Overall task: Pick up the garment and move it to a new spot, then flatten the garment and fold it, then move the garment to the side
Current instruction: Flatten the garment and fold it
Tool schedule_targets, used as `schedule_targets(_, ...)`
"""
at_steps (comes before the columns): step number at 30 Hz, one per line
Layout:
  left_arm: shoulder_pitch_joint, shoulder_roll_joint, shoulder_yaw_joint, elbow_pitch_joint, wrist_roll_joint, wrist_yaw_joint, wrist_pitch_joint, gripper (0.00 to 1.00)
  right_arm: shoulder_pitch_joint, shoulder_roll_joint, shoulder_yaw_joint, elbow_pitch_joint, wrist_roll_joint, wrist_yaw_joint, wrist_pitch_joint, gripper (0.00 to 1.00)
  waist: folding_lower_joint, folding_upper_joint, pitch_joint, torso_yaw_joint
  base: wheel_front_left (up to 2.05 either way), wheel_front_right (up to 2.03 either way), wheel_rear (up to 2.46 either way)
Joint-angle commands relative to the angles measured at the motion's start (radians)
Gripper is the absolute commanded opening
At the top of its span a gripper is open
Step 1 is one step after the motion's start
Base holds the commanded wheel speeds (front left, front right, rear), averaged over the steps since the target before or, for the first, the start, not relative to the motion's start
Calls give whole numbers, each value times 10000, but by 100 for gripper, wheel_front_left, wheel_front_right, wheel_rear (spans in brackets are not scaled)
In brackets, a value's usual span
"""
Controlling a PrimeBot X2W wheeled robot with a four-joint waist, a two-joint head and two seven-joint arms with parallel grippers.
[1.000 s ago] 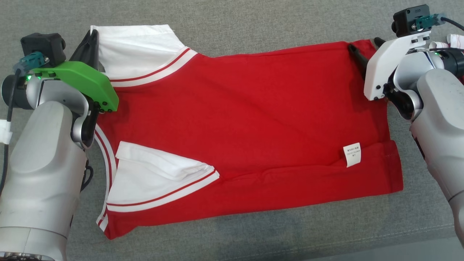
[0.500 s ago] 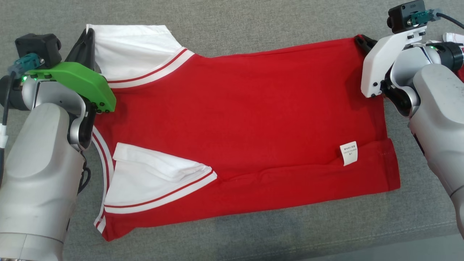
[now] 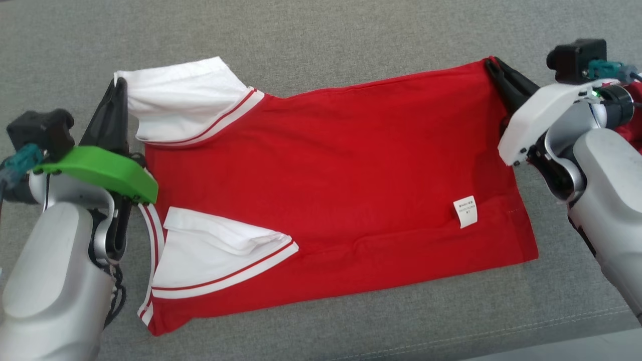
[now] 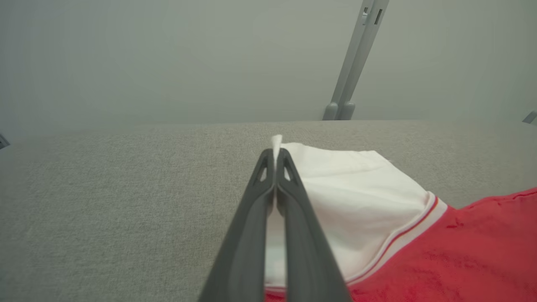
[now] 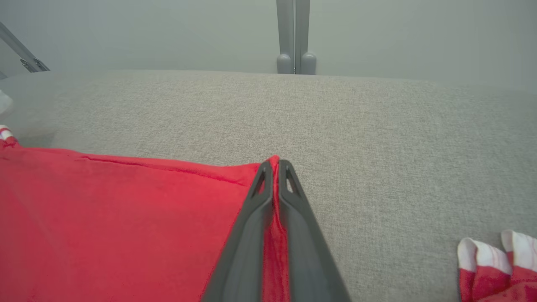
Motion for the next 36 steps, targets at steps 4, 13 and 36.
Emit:
schedule_targets(4,1347,239,230,-1281,-261,410,39,0,1075,-231,-312,-745,215,-12,-402,0,0,0,-507,37,0,0,0)
schedule_targets(13,4824,253,368,-4231,-681,1581,359,0,3990,-65,-1458,-2232,87,-12,-908,0,0,0,-1530,222,0,0,0)
schedule_targets(36,6600,-405,18,-3309,-1434,1571,32,100,6880,977,-3039,-2763,-1468,-9,-1422,100,0,0,-2513,126,0,0,0)
